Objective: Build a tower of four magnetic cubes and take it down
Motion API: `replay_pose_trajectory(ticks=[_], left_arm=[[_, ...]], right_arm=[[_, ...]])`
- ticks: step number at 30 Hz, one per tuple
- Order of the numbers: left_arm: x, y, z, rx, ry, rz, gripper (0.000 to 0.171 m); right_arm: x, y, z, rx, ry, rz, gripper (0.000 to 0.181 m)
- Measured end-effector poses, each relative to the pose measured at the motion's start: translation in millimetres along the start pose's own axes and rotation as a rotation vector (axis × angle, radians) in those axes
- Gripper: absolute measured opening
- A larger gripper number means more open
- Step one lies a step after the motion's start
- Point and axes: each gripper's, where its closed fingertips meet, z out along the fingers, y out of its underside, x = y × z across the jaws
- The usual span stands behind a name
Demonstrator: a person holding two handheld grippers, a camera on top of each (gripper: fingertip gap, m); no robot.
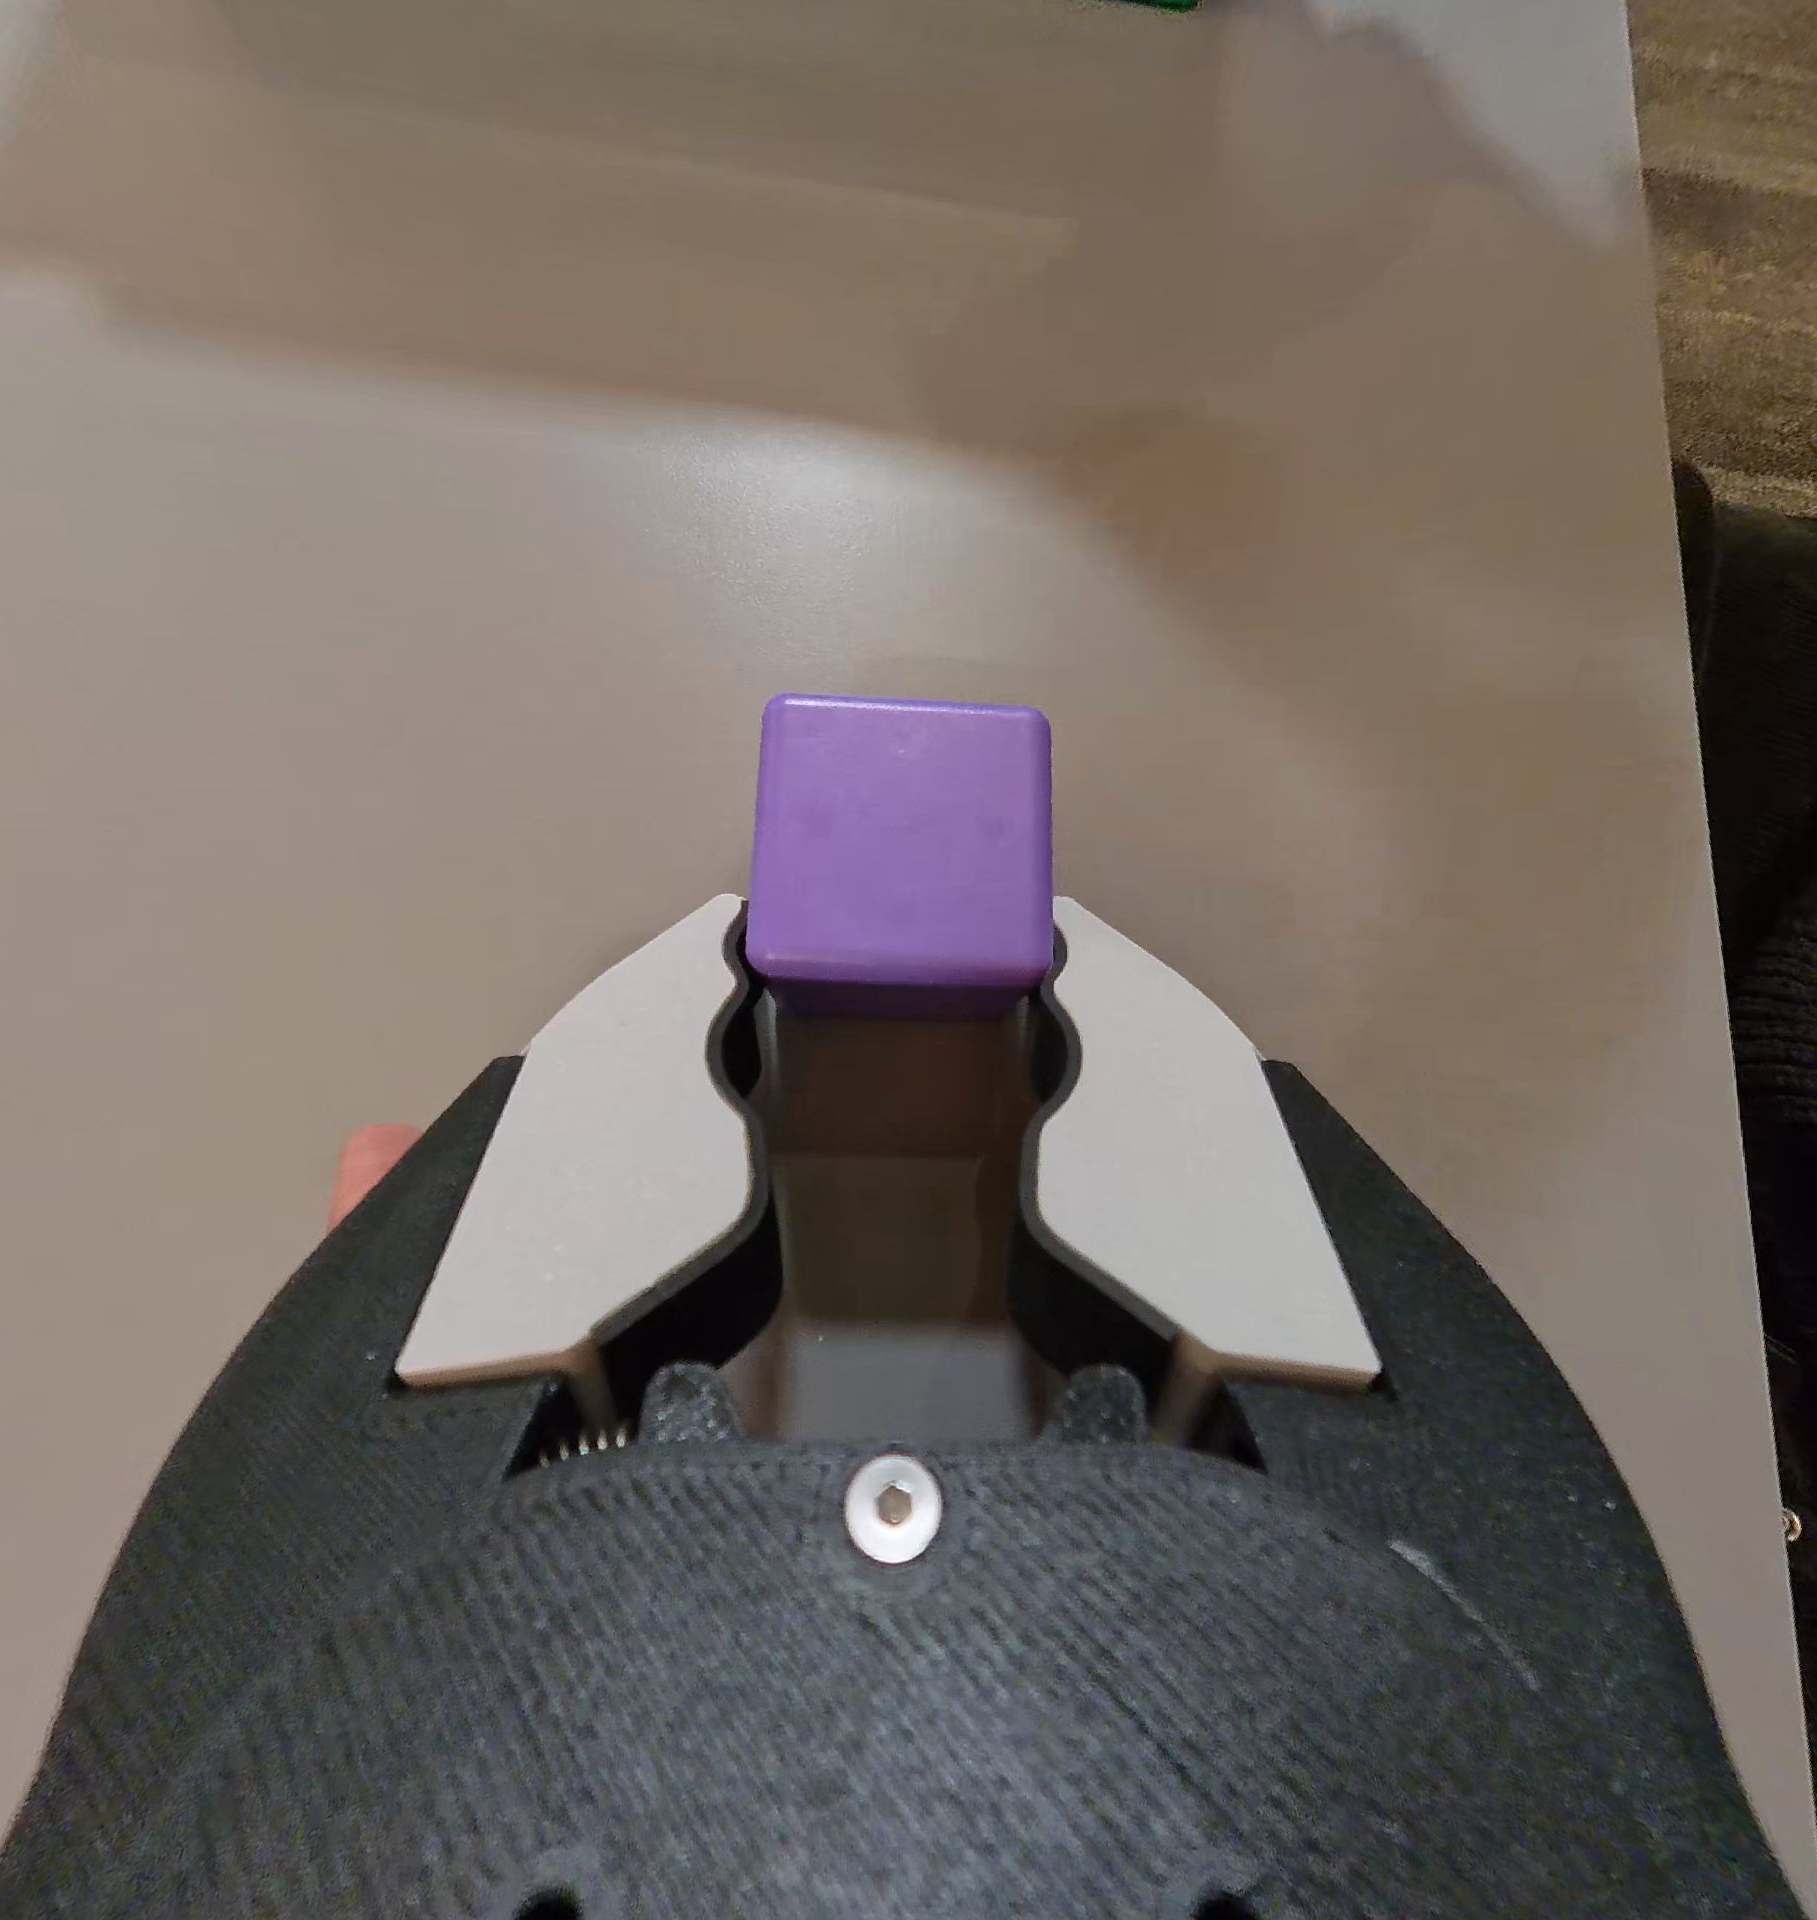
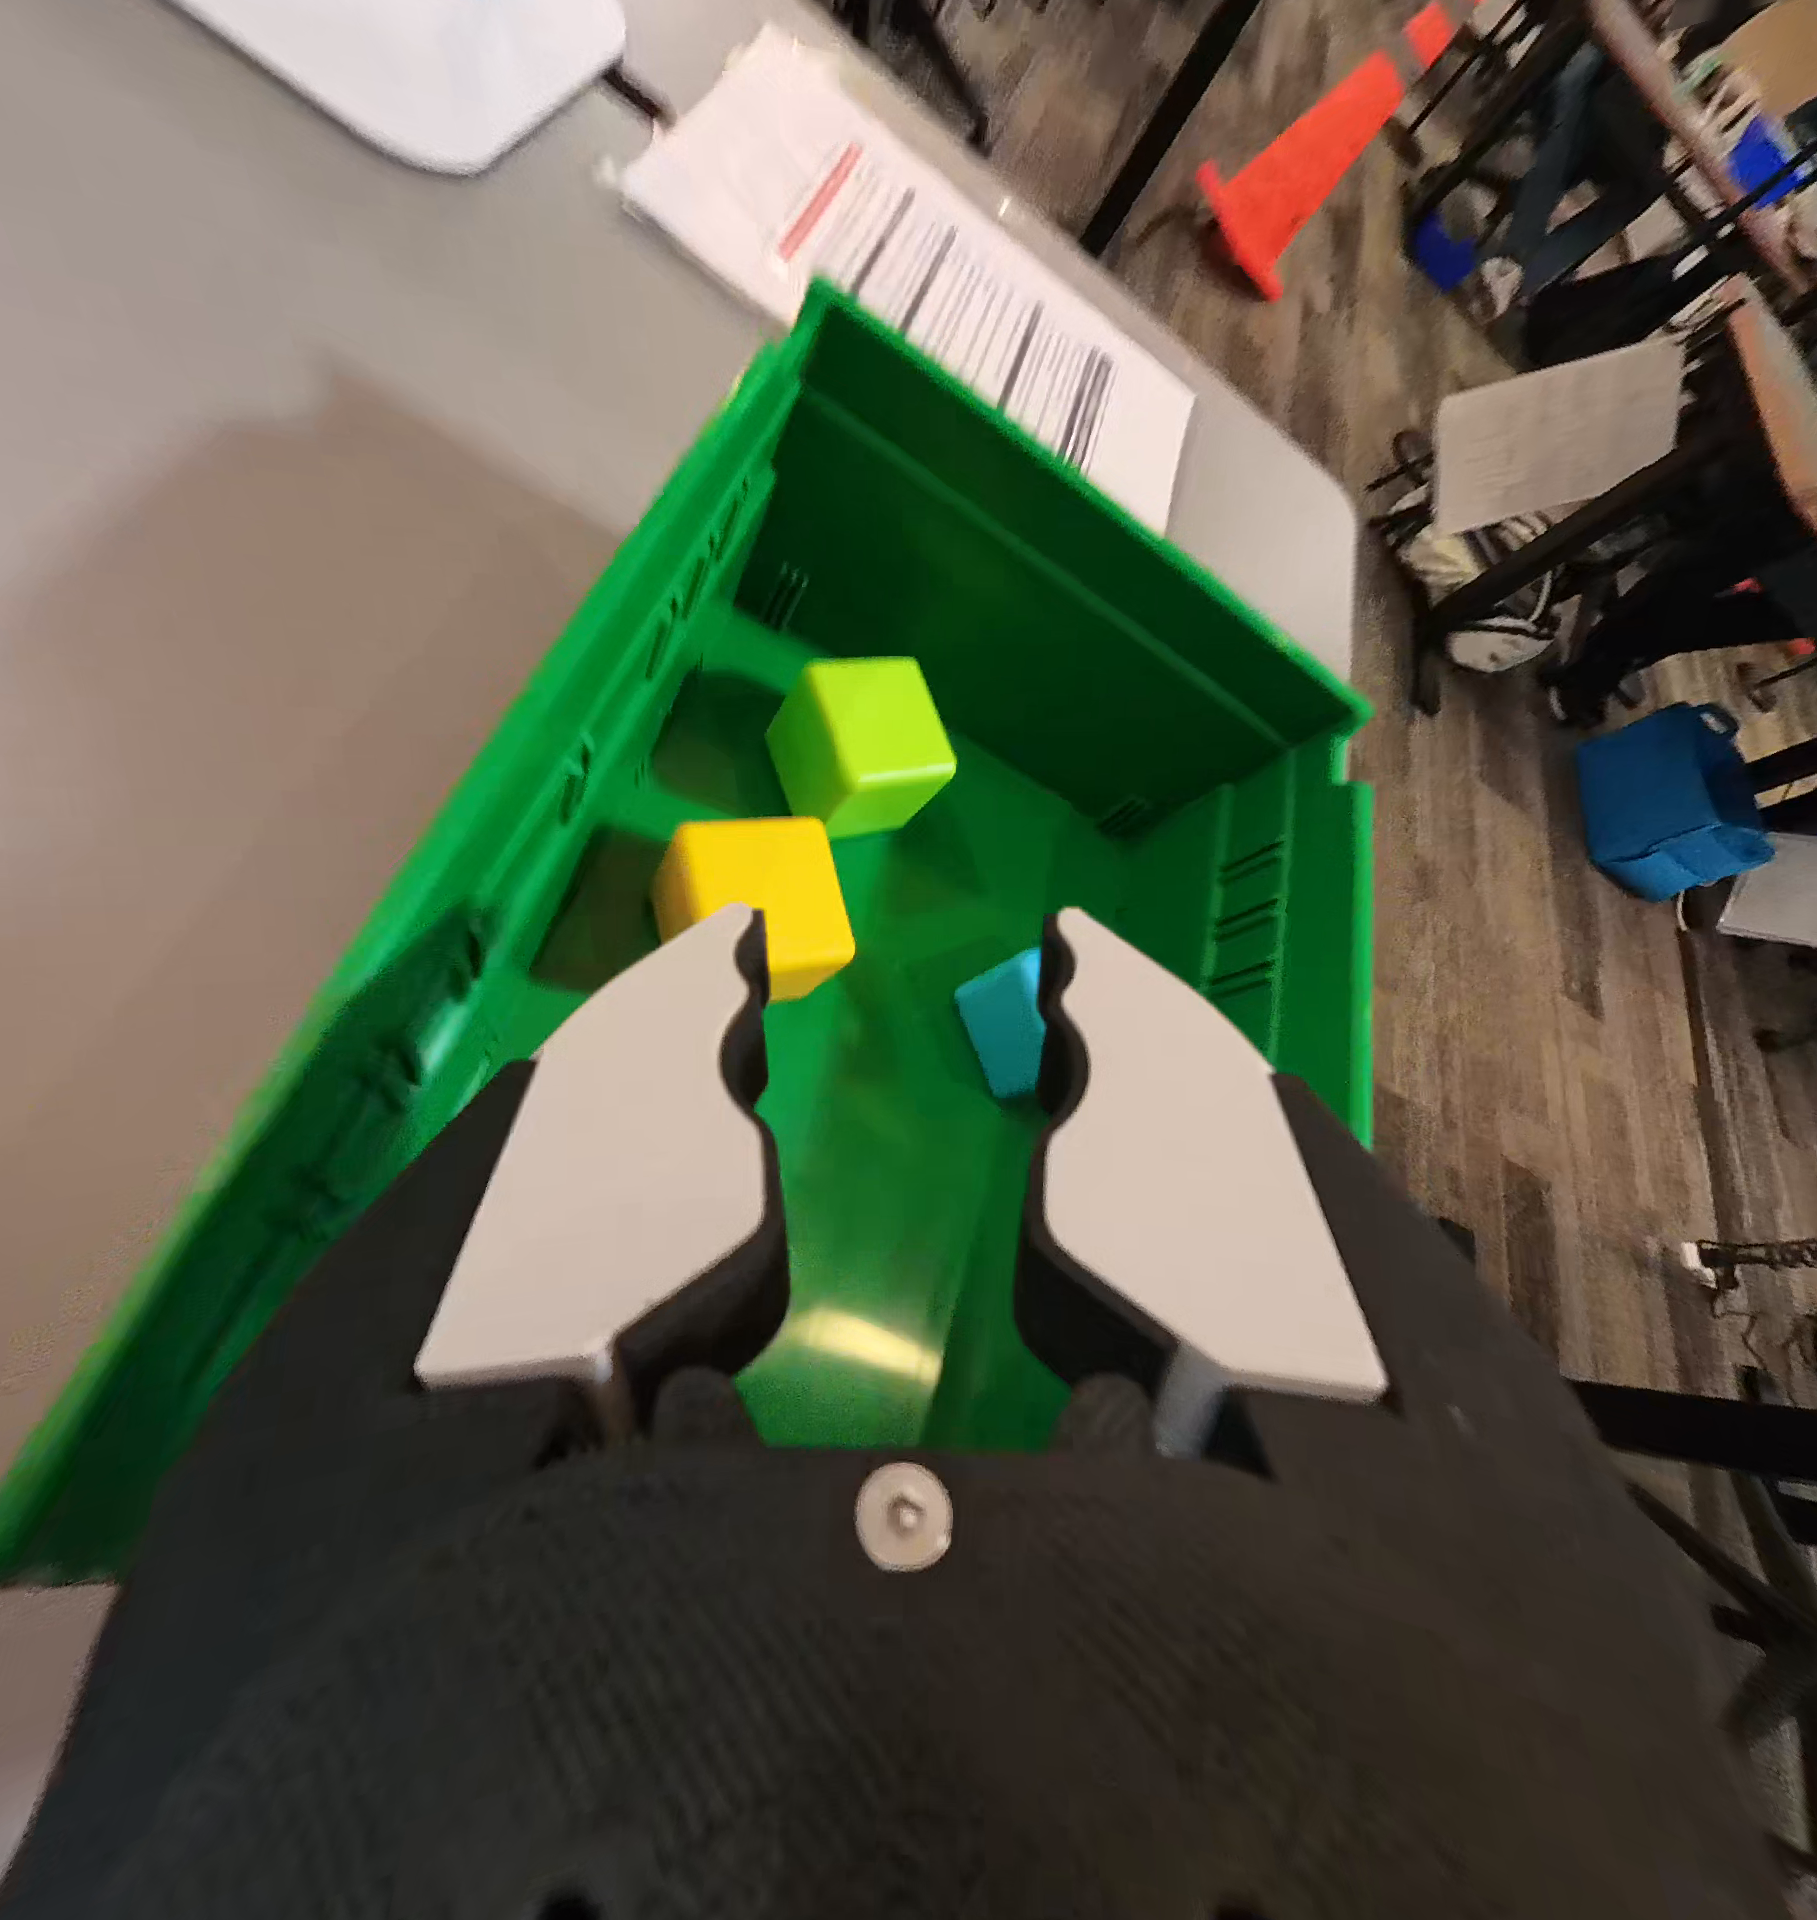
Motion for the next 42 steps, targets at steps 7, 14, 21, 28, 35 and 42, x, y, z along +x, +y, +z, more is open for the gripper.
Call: replay_pose_trajectory(ticks=[7,14,21,28,35,42], left_arm=[[0,0,0,0.002,0.007,-0.007,0.05],[-3,-1,-2,0.013,0.005,-0.032,0.067],[3,-7,-14,0.104,0.145,-0.114,0.083],[4,-11,-26,0.181,0.279,-0.214,0.082],[18,-6,-27,0.146,0.333,-0.163,0.085],[13,-9,-31,0.184,0.353,-0.214,0.084]], right_arm=[[-48,-81,-42,0.273,-0.191,0.129,0.058],[-183,-118,-58,0.39,-0.538,0.004,0.065],[-280,-100,-47,0.363,-0.817,-0.008,0.067],[-305,-88,-24,0.332,-0.848,-0.039,0.069],[-314,-83,-22,0.272,-0.915,-0.053,0.063],[-316,-60,-20,0.211,-0.851,-0.216,0.05]])
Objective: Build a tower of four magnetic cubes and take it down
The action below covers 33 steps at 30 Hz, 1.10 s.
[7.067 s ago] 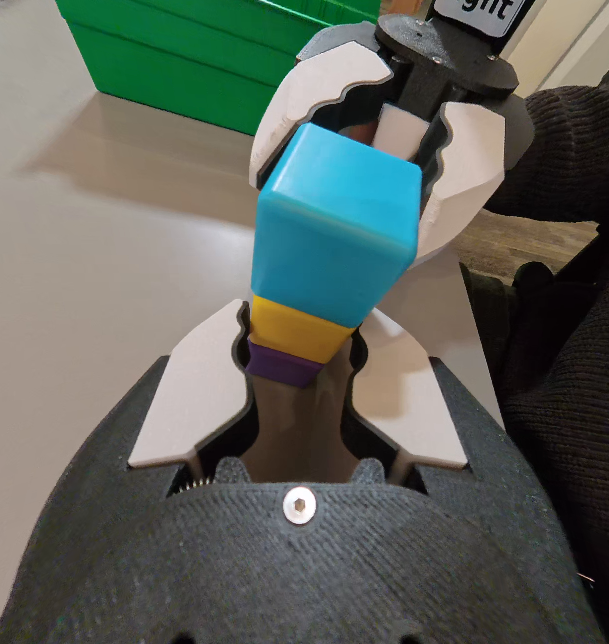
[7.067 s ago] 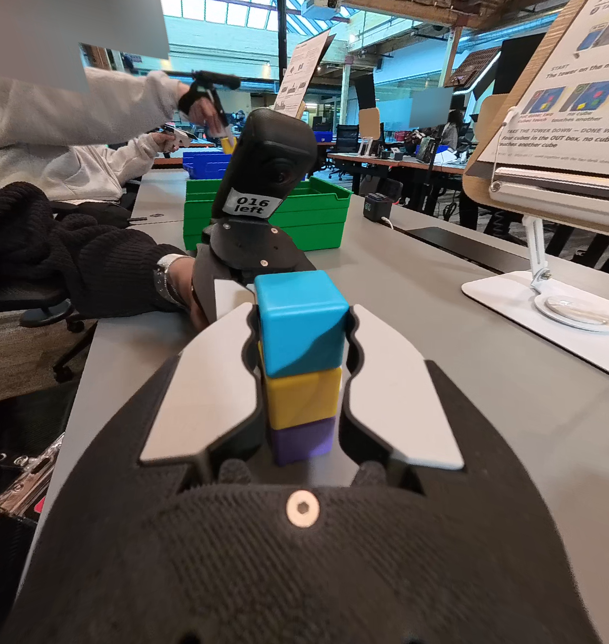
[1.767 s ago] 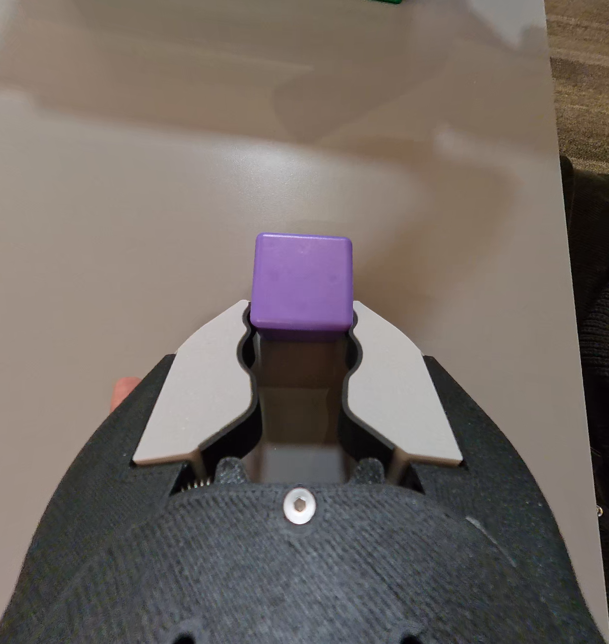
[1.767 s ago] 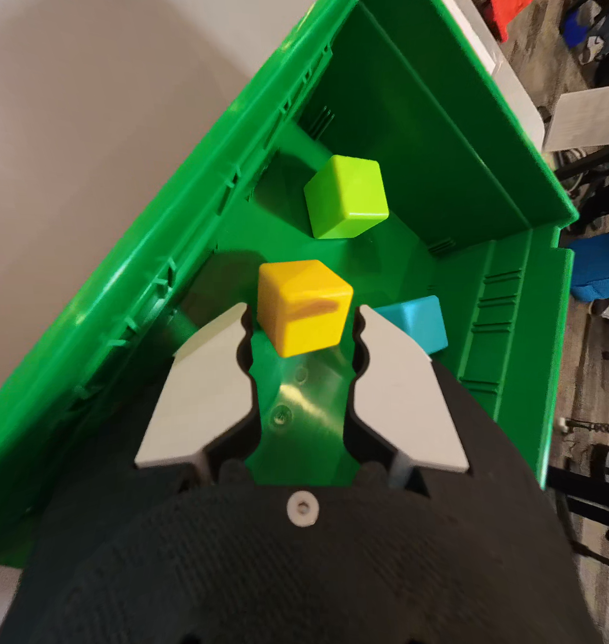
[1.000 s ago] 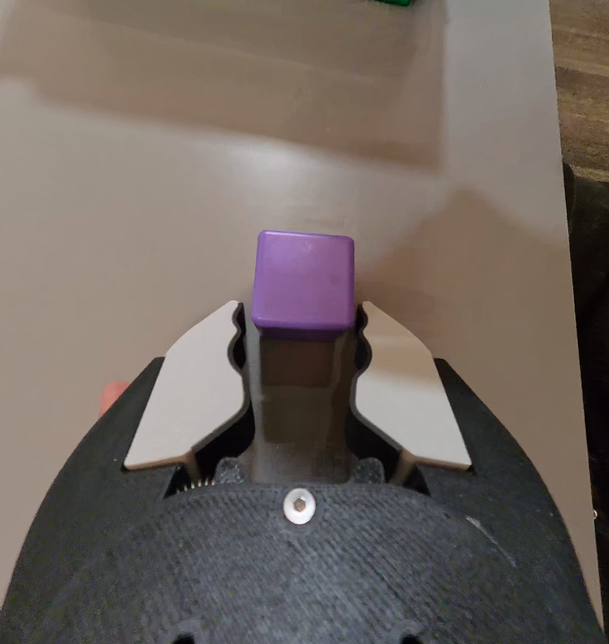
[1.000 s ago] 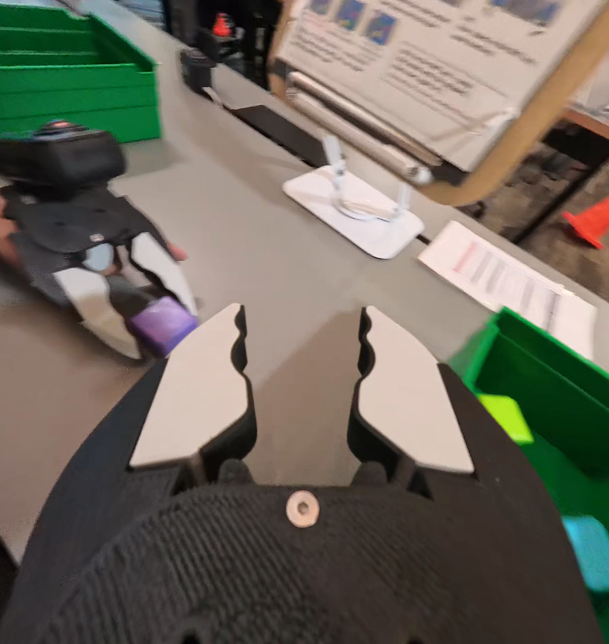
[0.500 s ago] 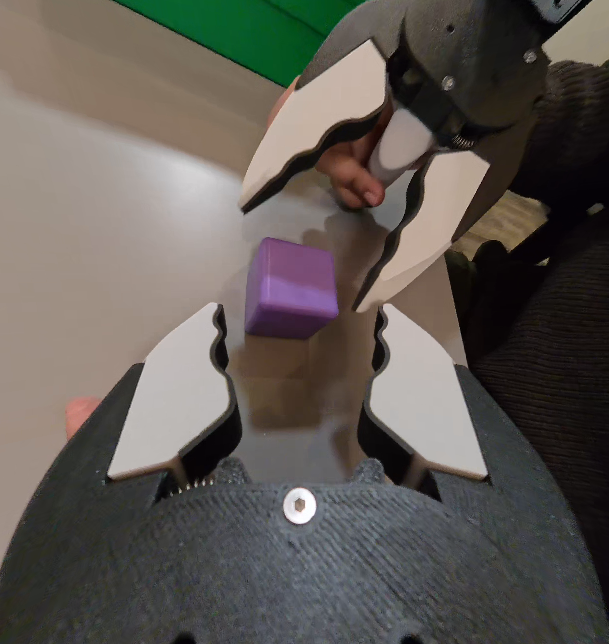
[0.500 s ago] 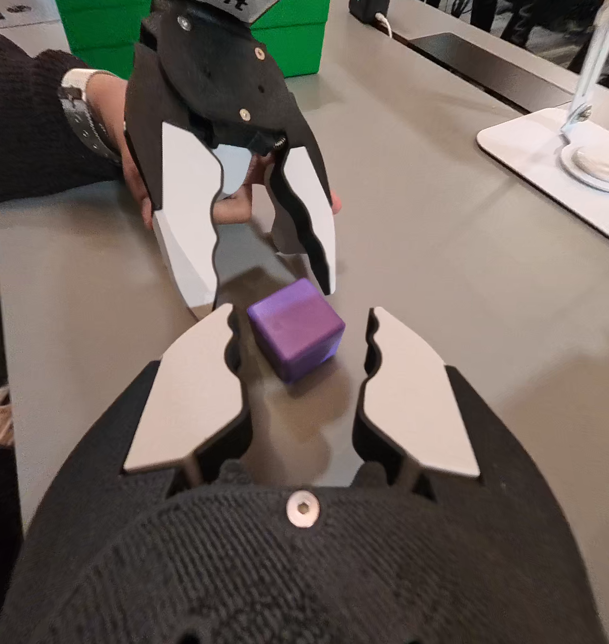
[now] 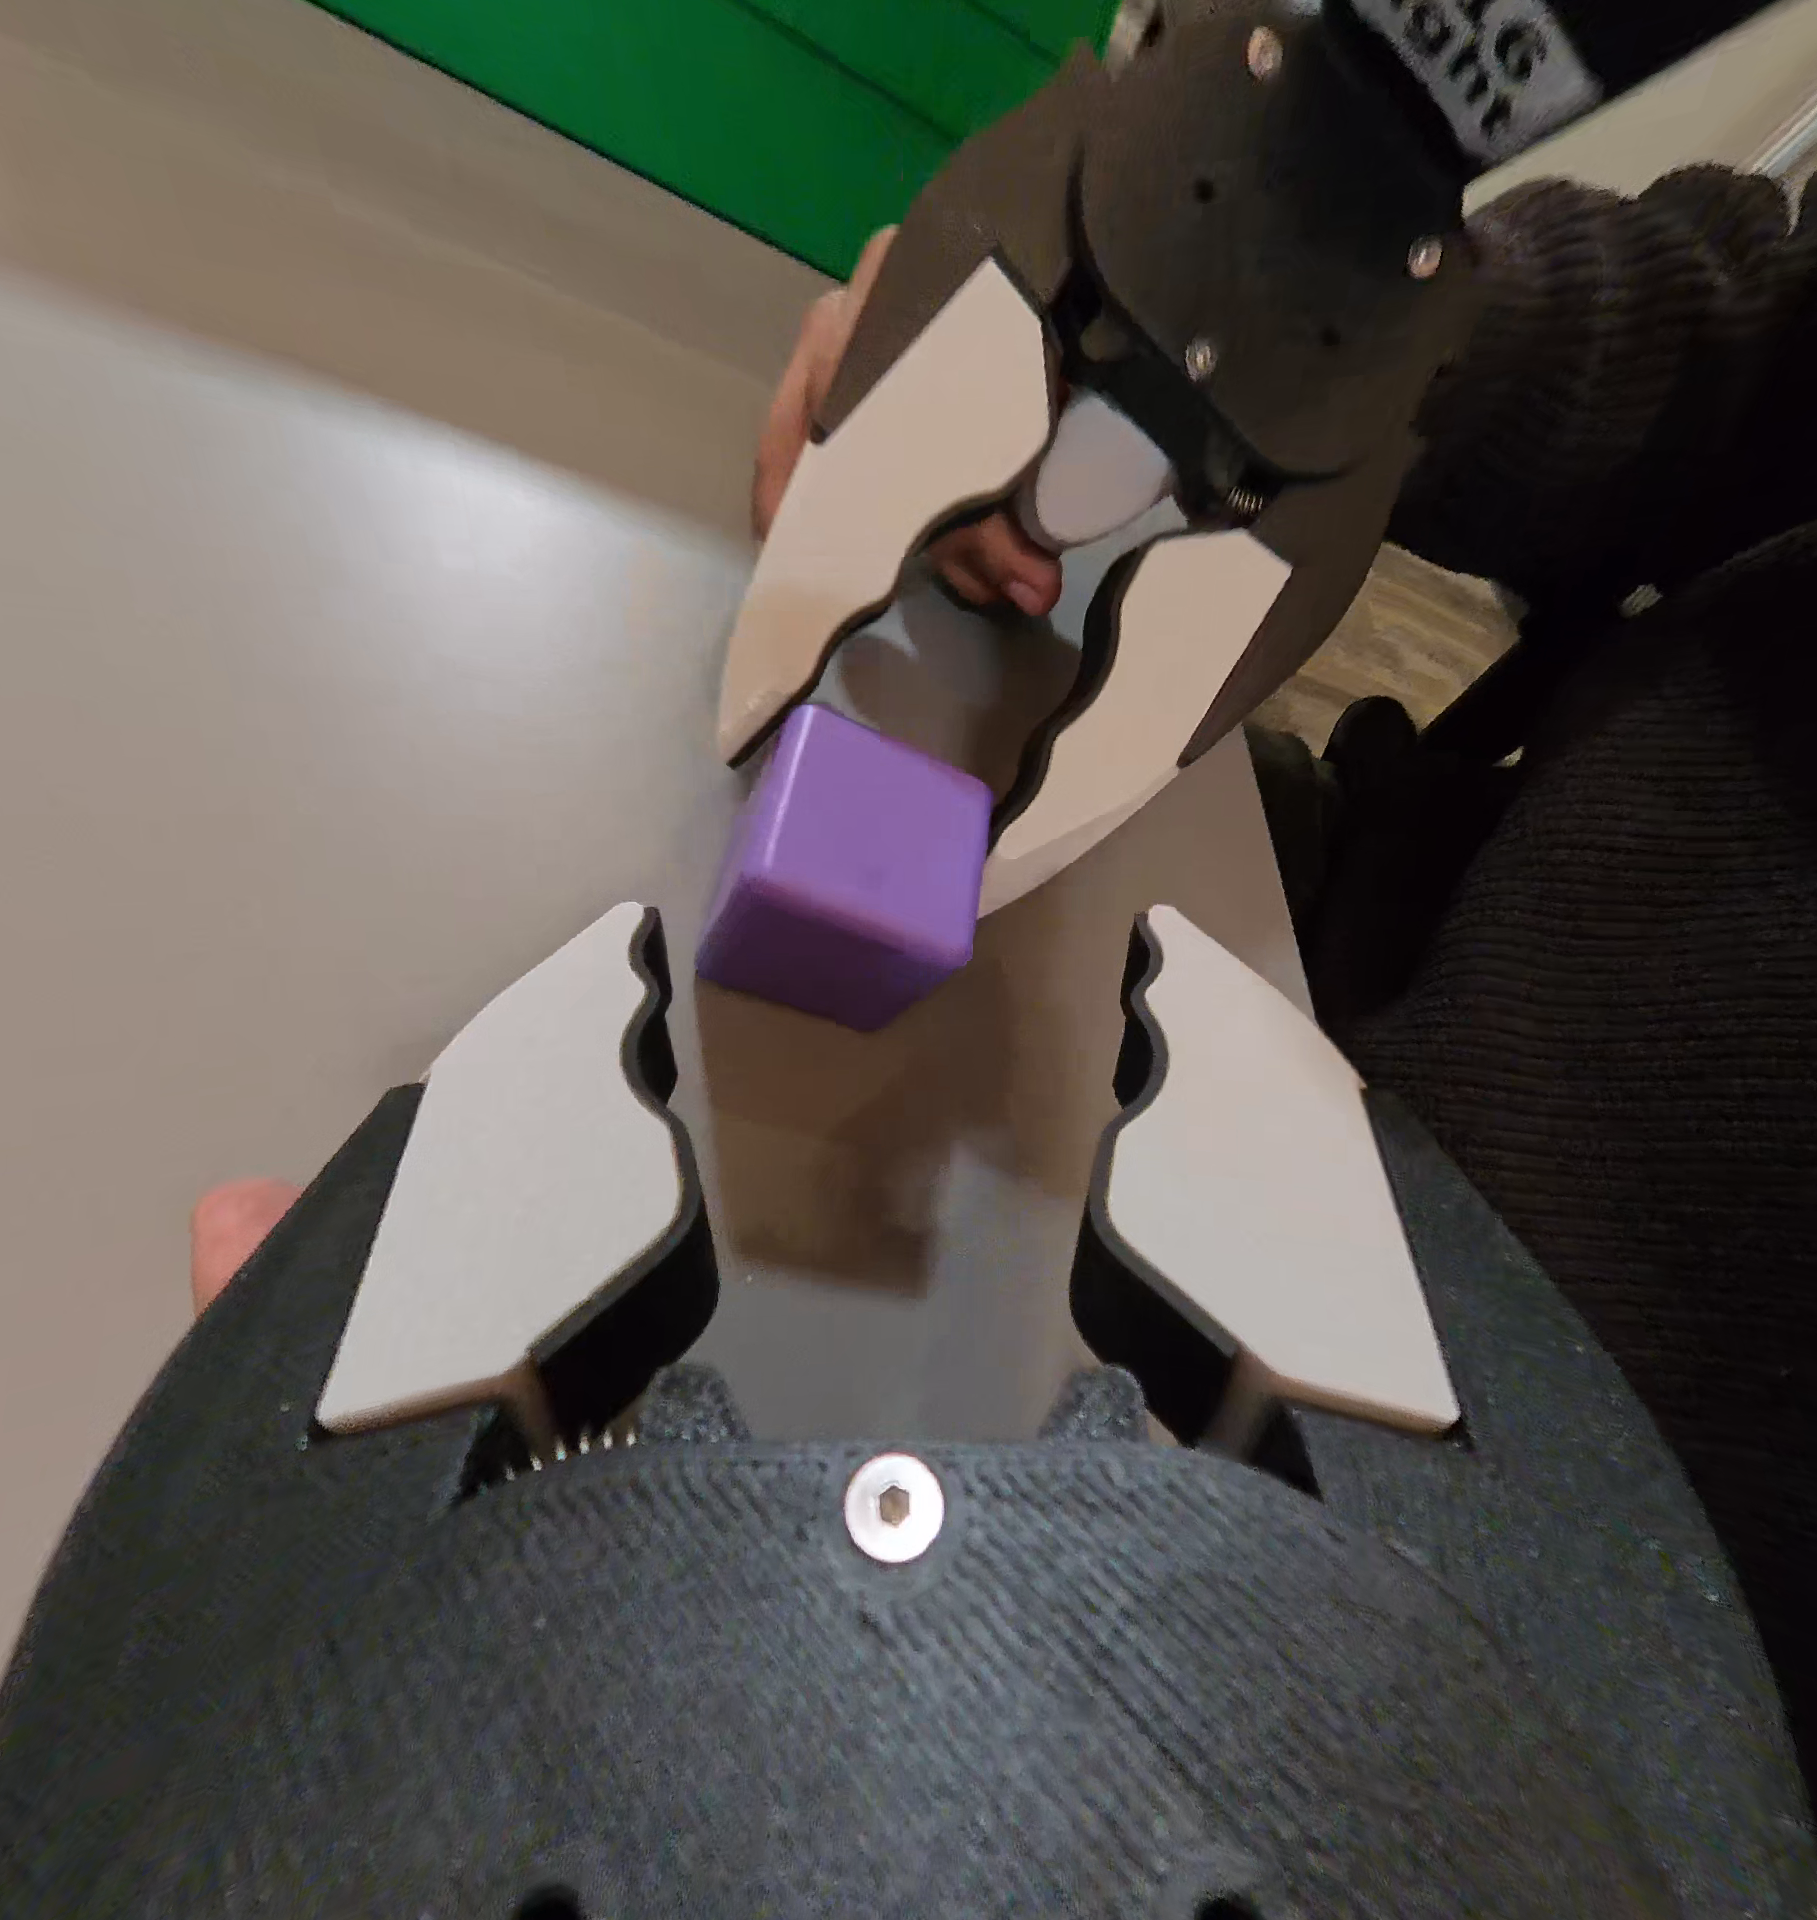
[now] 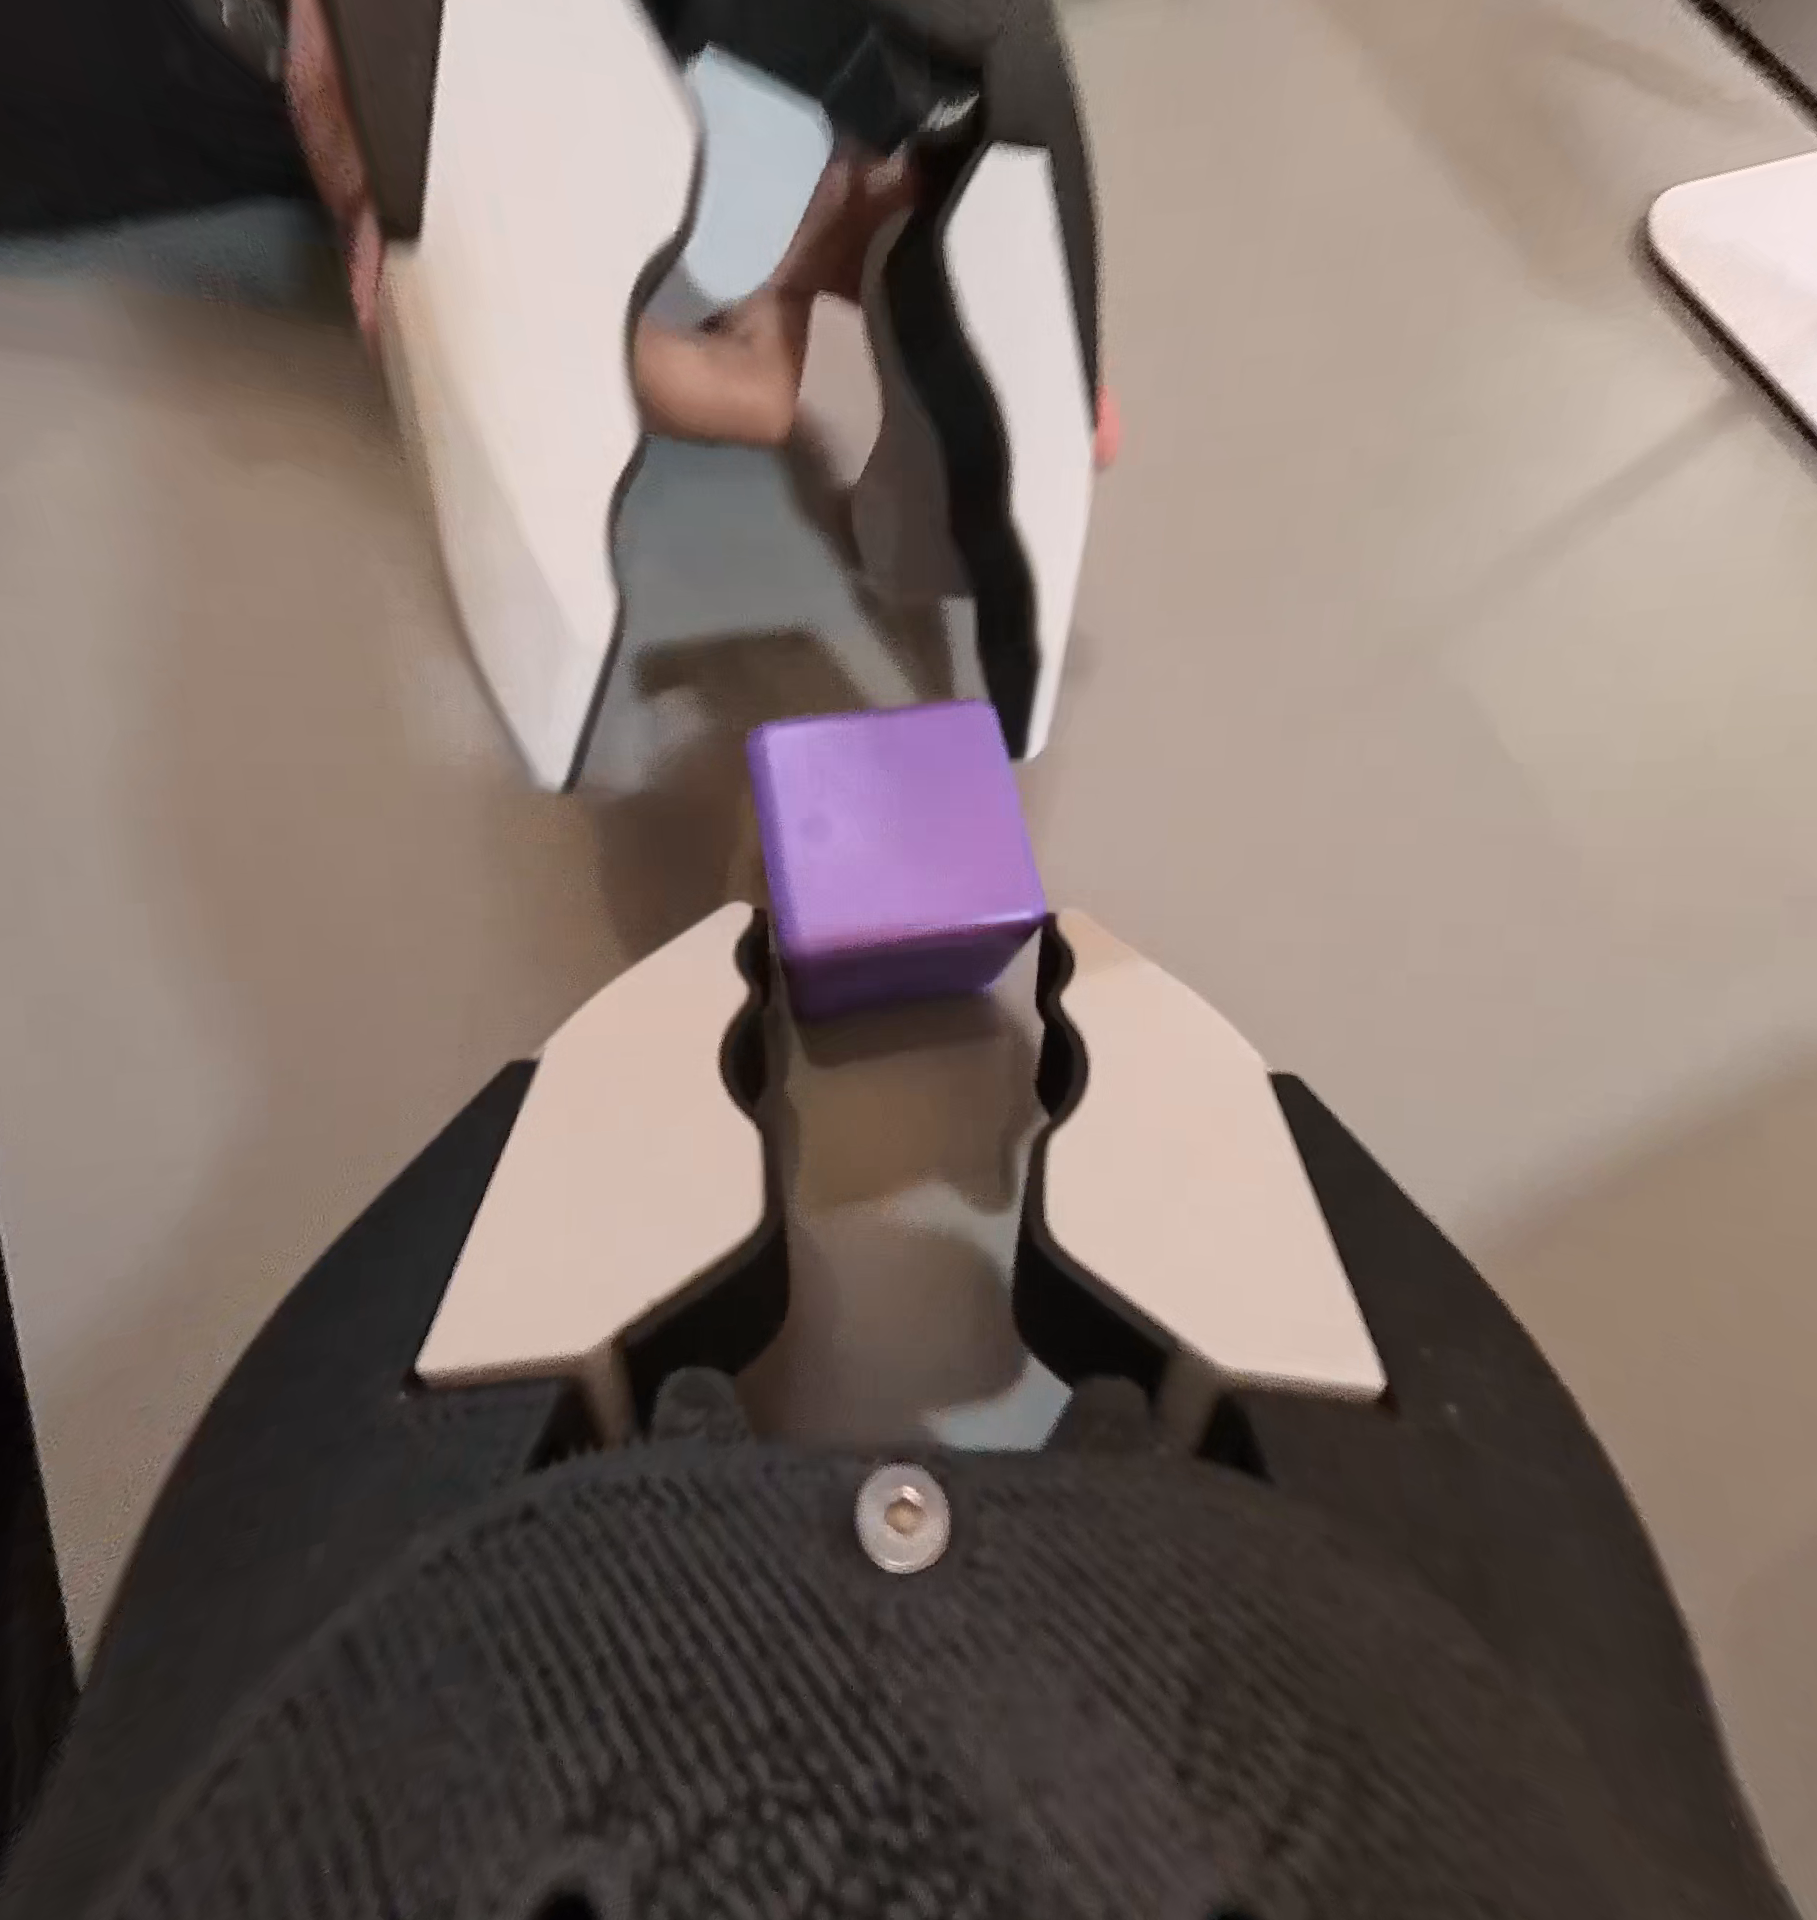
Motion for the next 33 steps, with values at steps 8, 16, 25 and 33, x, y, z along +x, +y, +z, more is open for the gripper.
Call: replay_pose_trajectory(ticks=[8,16,25,33], left_arm=[[-4,-6,-6,0.052,0.027,-0.06,0.084],[-4,-16,-17,0.145,0.089,-0.113,0.086],[-19,-41,-42,0.368,0.028,-0.09,0.084],[-18,-40,-38,0.347,-0.003,-0.055,0.083]], right_arm=[[-14,1,1,-0.002,-0.007,-0.13,0.053],[-12,-6,6,0.007,0.036,-0.155,0.051],[58,-46,-79,0.17,0.341,-0.09,0.049],[164,36,-235,-0.061,0.764,0.231,0.049]])
